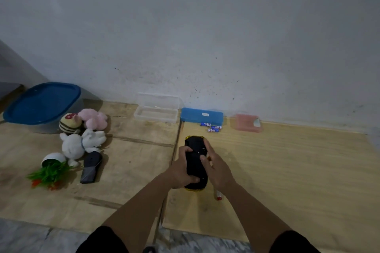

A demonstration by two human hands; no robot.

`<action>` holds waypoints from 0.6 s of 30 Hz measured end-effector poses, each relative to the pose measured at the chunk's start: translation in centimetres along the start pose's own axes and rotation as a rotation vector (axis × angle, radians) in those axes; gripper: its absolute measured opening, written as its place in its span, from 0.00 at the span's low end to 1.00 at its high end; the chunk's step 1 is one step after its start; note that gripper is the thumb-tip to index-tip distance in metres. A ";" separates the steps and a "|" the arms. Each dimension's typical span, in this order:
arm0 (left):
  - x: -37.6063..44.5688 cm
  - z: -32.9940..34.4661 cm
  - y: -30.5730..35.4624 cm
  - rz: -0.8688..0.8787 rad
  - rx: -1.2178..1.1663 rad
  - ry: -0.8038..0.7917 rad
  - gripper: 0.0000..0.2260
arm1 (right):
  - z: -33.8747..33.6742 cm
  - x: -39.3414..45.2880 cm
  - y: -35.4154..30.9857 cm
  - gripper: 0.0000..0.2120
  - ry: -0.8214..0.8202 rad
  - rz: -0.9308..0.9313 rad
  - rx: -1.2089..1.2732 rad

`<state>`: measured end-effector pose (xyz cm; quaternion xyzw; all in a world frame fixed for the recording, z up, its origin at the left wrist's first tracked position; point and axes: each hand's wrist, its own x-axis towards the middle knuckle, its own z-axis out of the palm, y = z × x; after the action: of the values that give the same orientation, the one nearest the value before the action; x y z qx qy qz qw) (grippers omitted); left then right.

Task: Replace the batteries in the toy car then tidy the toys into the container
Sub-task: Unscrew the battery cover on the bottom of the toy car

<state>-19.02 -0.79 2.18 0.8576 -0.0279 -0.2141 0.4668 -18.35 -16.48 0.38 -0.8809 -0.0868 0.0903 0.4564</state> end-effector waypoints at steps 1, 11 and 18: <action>0.1 0.0 -0.1 -0.018 -0.005 0.033 0.38 | 0.2 -0.4 0.6 0.27 0.079 0.026 -0.067; 0.4 -0.6 -1.7 -0.143 0.023 0.071 0.38 | 0.8 -2.3 4.7 0.38 -0.013 0.344 -0.401; 1.3 0.1 -1.0 -0.151 0.033 0.077 0.39 | -3.9 0.7 0.8 0.34 0.344 0.278 0.000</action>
<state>-18.06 -0.63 0.83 0.8723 0.0515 -0.2151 0.4360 -16.65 -19.84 1.83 -0.8868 0.1146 0.0007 0.4478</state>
